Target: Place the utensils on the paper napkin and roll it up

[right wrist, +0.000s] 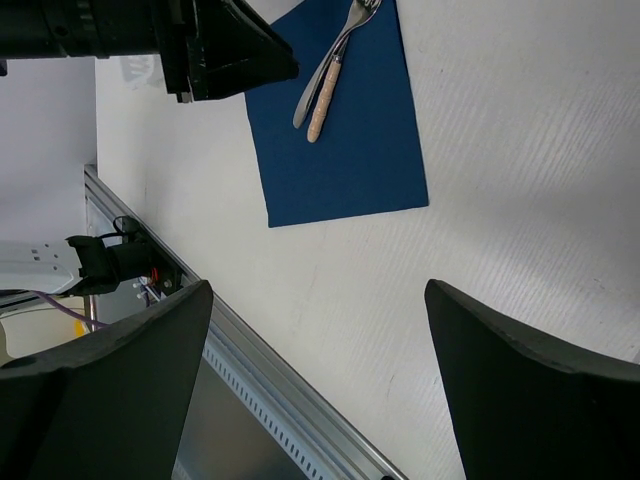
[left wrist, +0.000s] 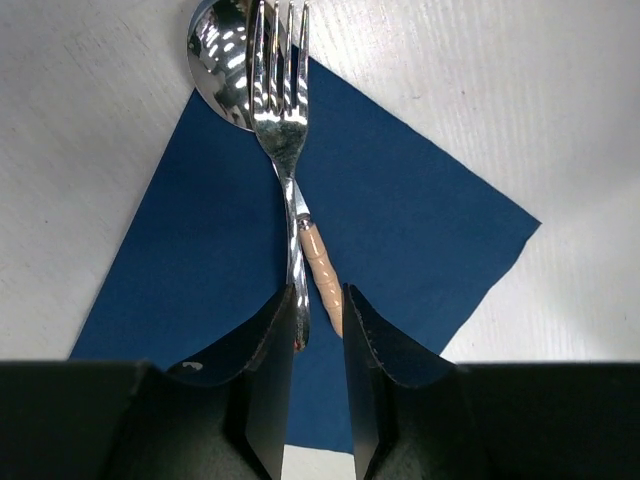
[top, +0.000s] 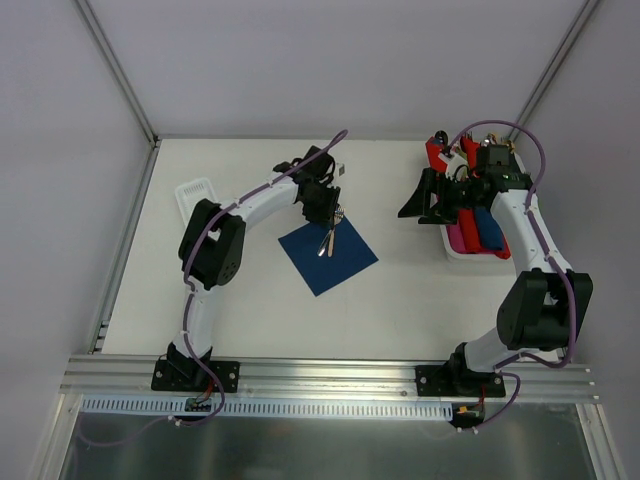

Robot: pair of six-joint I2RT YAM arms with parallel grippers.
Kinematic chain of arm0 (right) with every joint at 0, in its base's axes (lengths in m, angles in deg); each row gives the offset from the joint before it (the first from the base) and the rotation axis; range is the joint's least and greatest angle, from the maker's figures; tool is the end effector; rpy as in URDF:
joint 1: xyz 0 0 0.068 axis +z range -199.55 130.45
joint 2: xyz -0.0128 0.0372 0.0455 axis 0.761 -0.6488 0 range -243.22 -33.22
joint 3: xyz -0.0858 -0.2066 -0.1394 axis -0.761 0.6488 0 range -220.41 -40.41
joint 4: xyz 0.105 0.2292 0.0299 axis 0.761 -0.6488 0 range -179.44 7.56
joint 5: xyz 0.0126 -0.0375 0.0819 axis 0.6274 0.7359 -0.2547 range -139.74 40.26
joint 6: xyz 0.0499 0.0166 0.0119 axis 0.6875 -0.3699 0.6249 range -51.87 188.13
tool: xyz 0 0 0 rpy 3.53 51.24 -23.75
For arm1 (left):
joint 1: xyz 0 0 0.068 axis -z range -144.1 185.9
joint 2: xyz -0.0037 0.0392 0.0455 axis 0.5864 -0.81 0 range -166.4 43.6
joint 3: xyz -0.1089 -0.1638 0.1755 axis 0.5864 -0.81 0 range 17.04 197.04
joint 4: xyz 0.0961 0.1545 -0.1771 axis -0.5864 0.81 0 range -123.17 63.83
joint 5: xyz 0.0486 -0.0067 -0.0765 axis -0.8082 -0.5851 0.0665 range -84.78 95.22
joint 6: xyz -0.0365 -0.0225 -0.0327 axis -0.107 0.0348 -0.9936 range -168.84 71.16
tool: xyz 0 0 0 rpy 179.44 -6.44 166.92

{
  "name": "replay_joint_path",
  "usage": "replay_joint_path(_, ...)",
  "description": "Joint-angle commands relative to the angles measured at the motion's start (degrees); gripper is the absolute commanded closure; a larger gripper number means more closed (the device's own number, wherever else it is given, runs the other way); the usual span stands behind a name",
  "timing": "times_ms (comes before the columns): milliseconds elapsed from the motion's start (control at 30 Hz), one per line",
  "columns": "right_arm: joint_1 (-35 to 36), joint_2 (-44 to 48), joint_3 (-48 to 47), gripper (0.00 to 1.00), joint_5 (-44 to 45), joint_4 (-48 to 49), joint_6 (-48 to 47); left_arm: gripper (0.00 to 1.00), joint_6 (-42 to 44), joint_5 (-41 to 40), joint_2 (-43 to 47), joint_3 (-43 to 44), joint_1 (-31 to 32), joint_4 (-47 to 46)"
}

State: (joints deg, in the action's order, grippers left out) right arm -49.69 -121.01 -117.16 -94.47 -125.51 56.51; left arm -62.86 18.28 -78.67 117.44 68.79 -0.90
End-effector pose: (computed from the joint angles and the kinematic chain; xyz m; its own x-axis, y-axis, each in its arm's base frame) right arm 0.3125 0.0243 0.3009 -0.7109 -0.1413 -0.6889 -0.5655 0.6972 0.4405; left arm 0.3833 -0.2575 0.2080 -0.8154 0.2463 -0.5239 0.4561 0.8306 -0.3195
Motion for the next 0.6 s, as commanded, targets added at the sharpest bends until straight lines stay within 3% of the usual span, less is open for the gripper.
replay_joint_path(0,-0.03,1.48,-0.68,0.08,0.43,0.53,-0.69,0.75,1.72,1.01,-1.29,3.22,-0.45,2.88)
replay_joint_path(567,0.05,0.87,-0.77,0.08,0.70,0.35,-0.86,0.75,1.10,1.09,-7.27,8.85,-0.37,3.85)
